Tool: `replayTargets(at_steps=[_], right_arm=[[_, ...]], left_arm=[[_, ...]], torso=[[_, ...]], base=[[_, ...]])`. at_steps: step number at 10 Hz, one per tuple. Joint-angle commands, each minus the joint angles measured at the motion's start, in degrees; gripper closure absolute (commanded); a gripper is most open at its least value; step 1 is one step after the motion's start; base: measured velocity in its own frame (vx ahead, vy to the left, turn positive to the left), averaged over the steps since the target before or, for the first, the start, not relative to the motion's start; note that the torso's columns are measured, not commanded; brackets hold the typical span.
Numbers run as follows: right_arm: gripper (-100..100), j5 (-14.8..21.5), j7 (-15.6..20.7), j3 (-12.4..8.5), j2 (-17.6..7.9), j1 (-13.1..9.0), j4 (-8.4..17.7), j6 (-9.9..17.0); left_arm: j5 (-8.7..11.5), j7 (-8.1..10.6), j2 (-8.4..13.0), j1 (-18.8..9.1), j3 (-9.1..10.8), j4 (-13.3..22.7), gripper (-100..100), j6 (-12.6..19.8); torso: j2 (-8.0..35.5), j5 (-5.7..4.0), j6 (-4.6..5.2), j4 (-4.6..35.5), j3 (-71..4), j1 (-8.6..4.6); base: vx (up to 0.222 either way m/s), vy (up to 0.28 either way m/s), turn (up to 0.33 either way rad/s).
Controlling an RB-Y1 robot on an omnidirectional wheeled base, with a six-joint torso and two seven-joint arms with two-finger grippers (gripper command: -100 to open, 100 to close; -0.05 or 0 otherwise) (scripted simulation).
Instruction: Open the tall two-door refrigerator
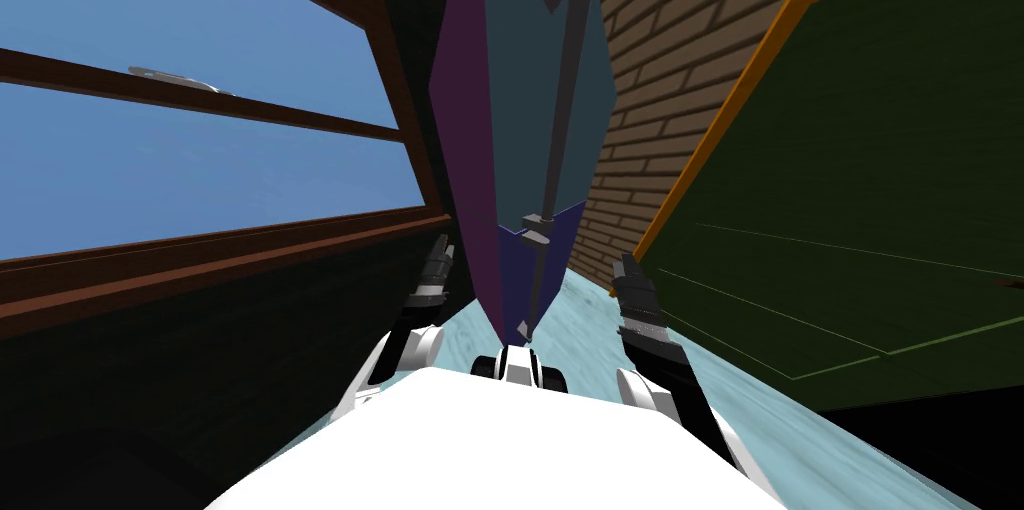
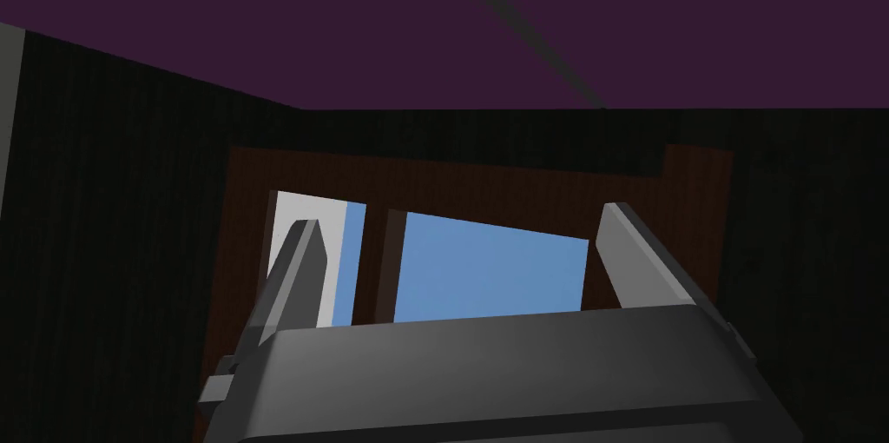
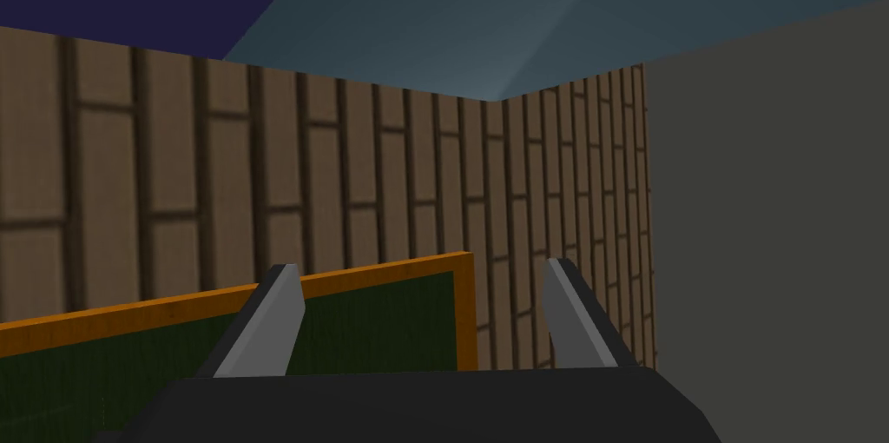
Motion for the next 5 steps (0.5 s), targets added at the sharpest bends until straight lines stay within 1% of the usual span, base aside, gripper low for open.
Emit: replayTargets(at_steps=[1,5], right_arm=[[0,0.00,0.00,0.00,0.00,0.00,0.00,0.00],[0,0.00,0.00,0.00,0.00,0.00,0.00,0.00]], left_arm=[[0.19,-0.04,2.65,-0.19,0.69,-1.10,-100,2.49],[0.63,-0.12,5.22,-0.67,2.30,-3.26,-100,7.94]], torso=[[0.03,0.02,0.00,0.05,-0.05,0.06],[0.04,0.02,0.00,0.06,-0.07,0.06]], base=[[-0.004,-0.064,-0.009],[-0.012,-0.082,-0.011]])
